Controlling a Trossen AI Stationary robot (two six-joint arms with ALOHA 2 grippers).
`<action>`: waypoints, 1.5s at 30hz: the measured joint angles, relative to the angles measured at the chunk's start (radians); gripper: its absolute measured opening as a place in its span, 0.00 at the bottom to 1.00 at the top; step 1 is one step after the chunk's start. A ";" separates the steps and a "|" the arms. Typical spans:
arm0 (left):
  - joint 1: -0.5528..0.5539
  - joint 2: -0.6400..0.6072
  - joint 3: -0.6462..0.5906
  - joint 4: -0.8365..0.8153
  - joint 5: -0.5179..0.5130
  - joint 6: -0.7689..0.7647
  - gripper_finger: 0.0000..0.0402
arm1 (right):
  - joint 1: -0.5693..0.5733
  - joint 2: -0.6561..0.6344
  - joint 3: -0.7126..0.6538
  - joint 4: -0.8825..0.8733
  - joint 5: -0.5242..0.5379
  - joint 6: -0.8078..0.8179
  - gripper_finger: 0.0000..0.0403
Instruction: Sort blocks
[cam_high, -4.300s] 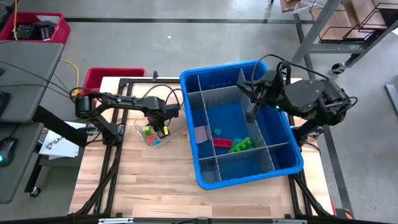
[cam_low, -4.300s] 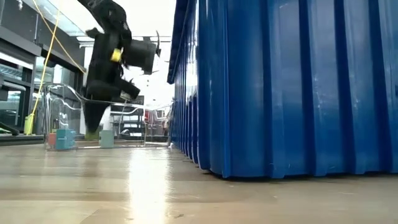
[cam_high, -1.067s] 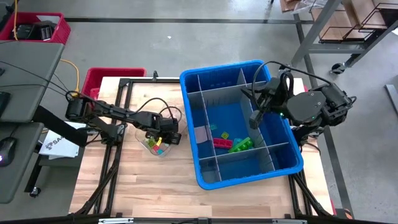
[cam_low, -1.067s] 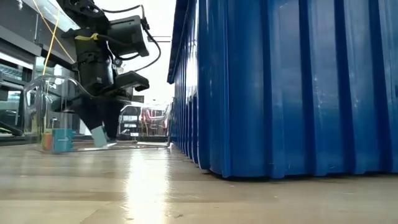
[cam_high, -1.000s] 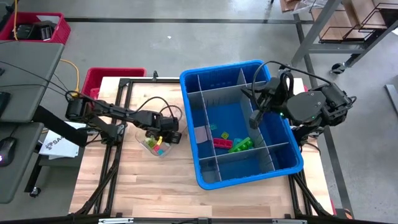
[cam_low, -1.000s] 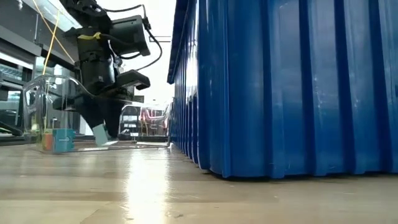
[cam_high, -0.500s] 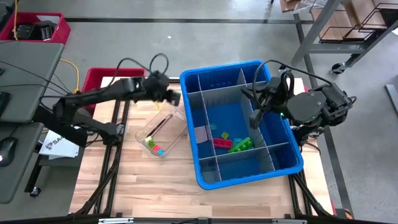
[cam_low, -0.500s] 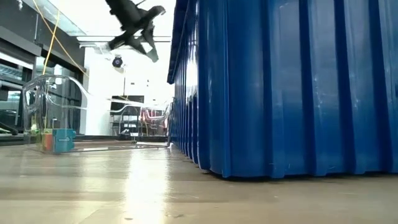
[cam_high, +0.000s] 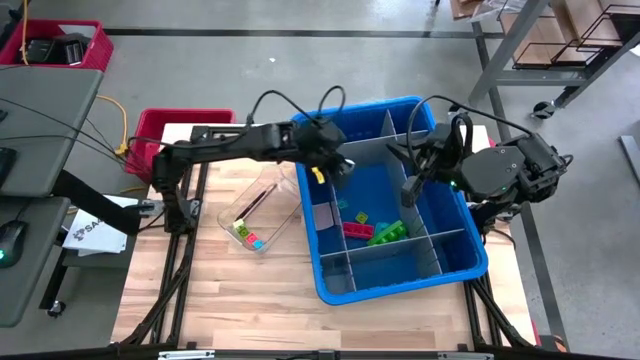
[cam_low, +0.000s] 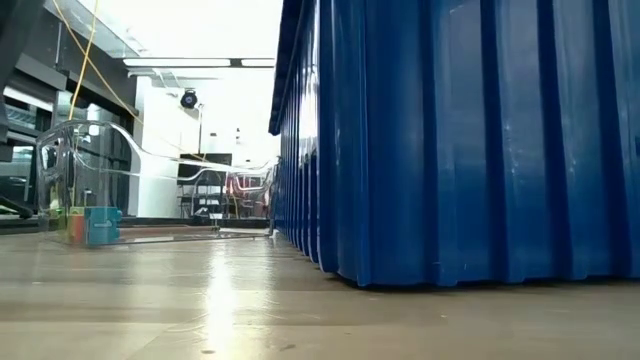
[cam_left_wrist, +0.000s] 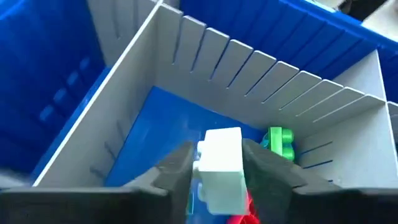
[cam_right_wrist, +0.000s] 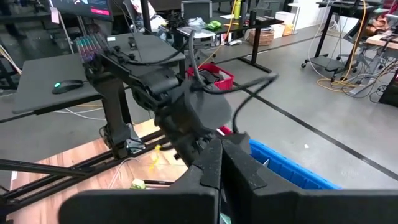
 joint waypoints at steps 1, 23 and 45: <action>-0.003 0.017 0.020 -0.001 0.000 0.013 0.37 | 0.000 0.000 0.000 0.000 -0.002 0.000 0.00; -0.012 -0.190 0.046 -0.575 -0.037 0.301 0.73 | 0.000 0.000 0.000 -0.012 -0.002 -0.035 0.00; -0.118 -0.387 -0.819 -0.484 0.112 0.023 0.62 | -0.005 0.000 0.000 -0.038 -0.002 -0.023 0.00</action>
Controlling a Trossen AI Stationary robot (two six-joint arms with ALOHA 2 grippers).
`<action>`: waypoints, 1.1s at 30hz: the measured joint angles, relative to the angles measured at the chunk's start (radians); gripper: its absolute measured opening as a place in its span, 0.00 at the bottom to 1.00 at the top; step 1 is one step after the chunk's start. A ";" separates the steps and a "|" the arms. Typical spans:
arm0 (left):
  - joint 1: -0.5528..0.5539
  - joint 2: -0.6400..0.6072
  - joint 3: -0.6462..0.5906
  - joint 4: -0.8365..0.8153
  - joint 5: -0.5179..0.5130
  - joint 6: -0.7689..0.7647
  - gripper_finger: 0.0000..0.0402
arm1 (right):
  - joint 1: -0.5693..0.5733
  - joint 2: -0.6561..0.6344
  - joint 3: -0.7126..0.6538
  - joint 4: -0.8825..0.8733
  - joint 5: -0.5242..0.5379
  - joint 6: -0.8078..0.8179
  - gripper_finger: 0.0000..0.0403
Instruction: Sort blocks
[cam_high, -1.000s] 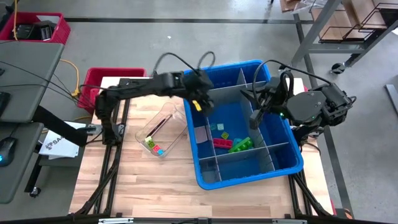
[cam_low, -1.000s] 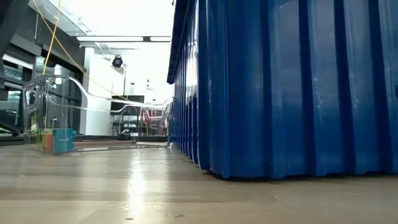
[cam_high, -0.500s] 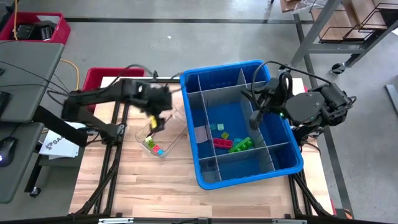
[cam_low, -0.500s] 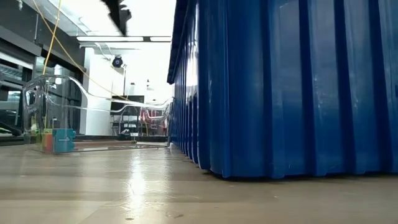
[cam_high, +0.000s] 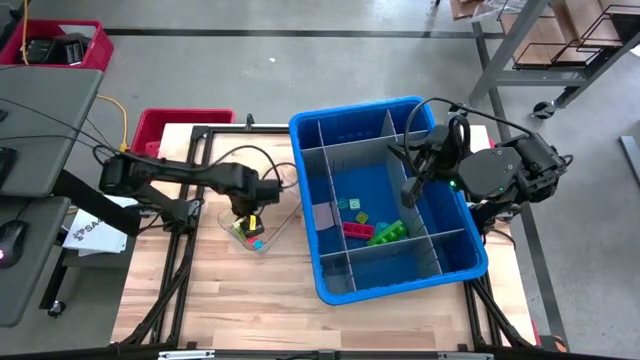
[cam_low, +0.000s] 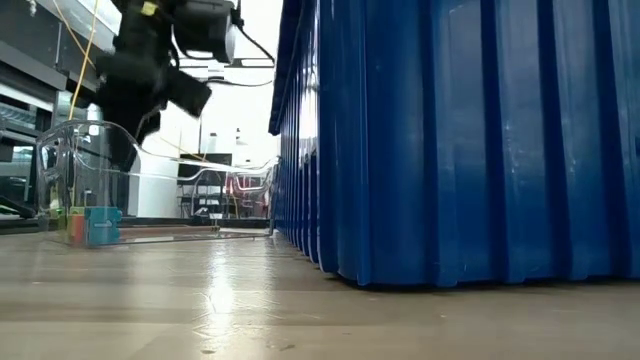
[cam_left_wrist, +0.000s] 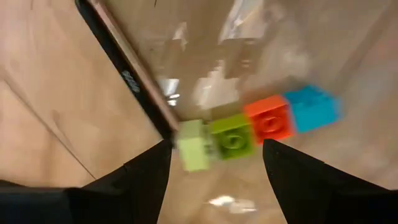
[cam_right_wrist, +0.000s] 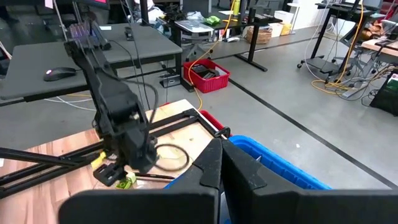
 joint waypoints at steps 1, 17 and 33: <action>-0.008 0.016 -0.006 0.001 -0.019 0.046 0.62 | 0.000 0.000 0.000 0.000 0.000 0.000 0.00; -0.200 0.086 -0.007 0.087 -0.063 0.441 0.51 | -0.002 0.000 0.000 -0.002 0.002 0.022 0.00; -0.048 -0.141 -0.007 -0.060 -0.192 0.245 0.03 | -0.076 0.020 0.000 -0.006 -0.049 0.007 0.00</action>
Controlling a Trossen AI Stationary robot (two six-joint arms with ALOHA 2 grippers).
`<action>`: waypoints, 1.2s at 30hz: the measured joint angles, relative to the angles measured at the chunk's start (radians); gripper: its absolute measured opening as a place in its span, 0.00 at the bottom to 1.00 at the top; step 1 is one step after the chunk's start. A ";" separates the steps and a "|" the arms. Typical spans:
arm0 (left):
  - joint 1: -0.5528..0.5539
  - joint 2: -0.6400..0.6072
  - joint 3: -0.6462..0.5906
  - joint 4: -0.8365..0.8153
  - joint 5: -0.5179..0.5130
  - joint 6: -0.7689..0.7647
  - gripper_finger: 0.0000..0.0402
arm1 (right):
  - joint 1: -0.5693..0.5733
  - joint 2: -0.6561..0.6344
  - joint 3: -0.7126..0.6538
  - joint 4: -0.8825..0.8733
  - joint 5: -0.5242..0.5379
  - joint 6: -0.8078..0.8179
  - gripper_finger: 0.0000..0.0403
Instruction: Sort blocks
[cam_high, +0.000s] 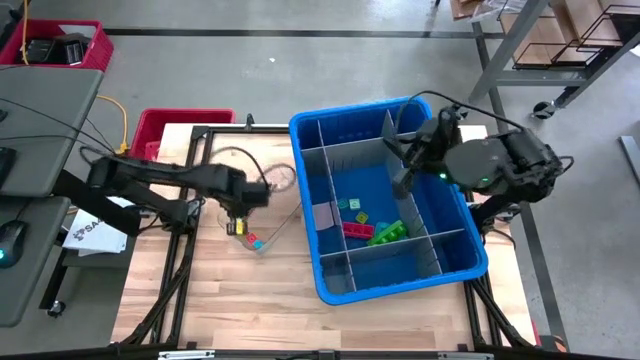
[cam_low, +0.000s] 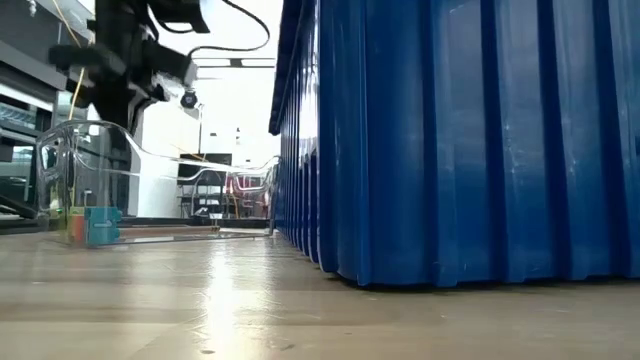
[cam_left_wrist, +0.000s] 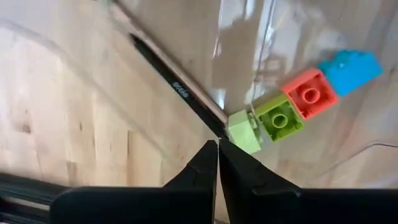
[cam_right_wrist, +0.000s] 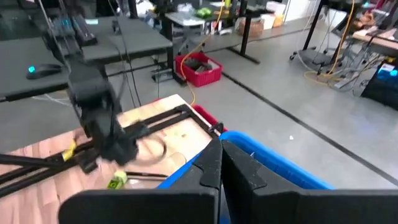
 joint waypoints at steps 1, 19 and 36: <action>0.013 -0.034 0.000 0.003 0.014 -0.006 0.02 | -0.010 0.010 0.000 -0.001 -0.014 -0.002 0.00; -0.002 -0.185 0.002 -0.193 0.320 -0.063 0.00 | -0.064 0.102 -0.001 0.049 -0.209 -0.081 0.00; -0.235 -0.191 0.034 -0.072 0.394 0.142 0.23 | -0.064 0.103 0.000 0.065 -0.210 -0.082 0.00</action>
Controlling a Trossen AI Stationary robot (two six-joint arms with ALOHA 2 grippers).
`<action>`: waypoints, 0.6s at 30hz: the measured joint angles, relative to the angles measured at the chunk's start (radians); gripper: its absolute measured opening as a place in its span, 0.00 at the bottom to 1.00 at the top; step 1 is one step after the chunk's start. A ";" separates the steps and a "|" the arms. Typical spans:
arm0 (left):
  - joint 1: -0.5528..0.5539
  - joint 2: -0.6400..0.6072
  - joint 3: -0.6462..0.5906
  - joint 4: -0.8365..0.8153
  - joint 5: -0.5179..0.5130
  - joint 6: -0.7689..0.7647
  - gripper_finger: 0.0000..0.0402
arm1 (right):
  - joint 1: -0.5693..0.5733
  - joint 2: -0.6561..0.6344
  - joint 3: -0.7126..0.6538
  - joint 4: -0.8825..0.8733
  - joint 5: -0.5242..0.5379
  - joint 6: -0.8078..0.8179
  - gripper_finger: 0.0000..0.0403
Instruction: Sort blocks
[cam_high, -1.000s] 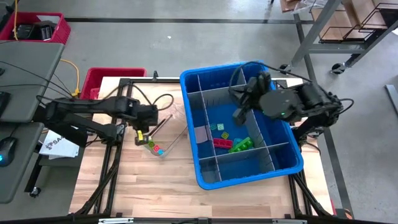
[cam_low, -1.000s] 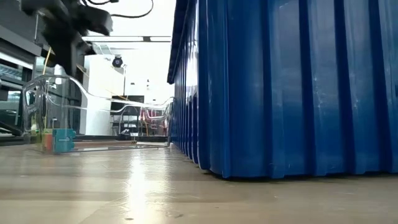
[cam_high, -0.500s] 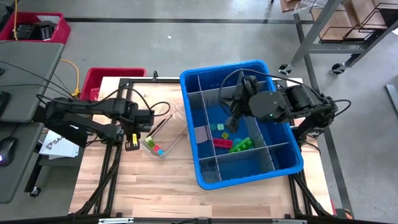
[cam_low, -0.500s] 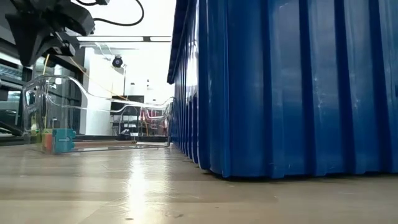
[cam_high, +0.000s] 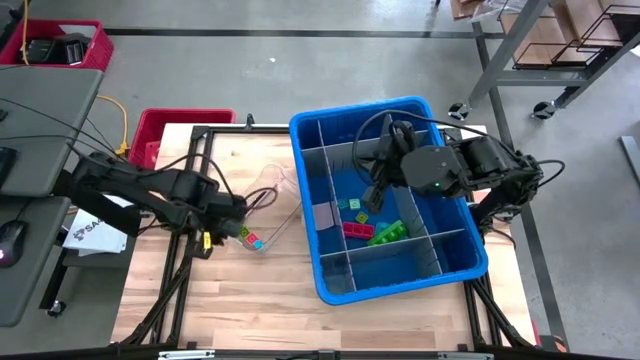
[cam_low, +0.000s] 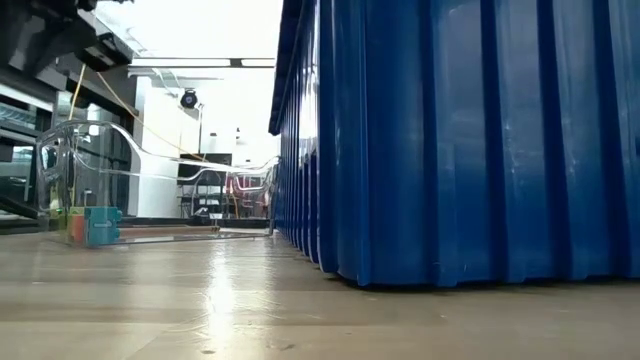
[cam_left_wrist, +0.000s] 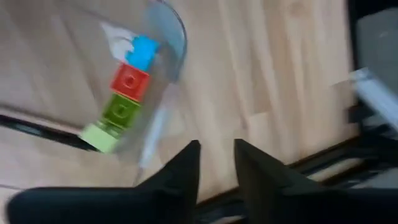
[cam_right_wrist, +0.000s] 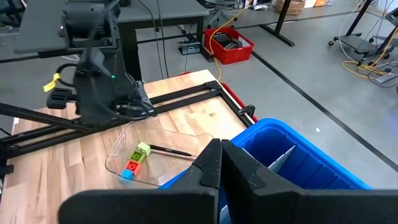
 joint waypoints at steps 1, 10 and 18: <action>-0.014 0.000 0.000 0.003 -0.034 0.017 0.27 | 0.000 0.000 0.000 0.000 0.000 0.000 0.00; -0.070 0.017 -0.001 0.009 -0.177 0.058 0.55 | 0.000 0.000 0.000 0.000 0.000 0.000 0.00; -0.087 0.088 -0.080 0.057 -0.266 0.084 0.59 | 0.000 0.000 0.000 -0.001 0.000 0.000 0.00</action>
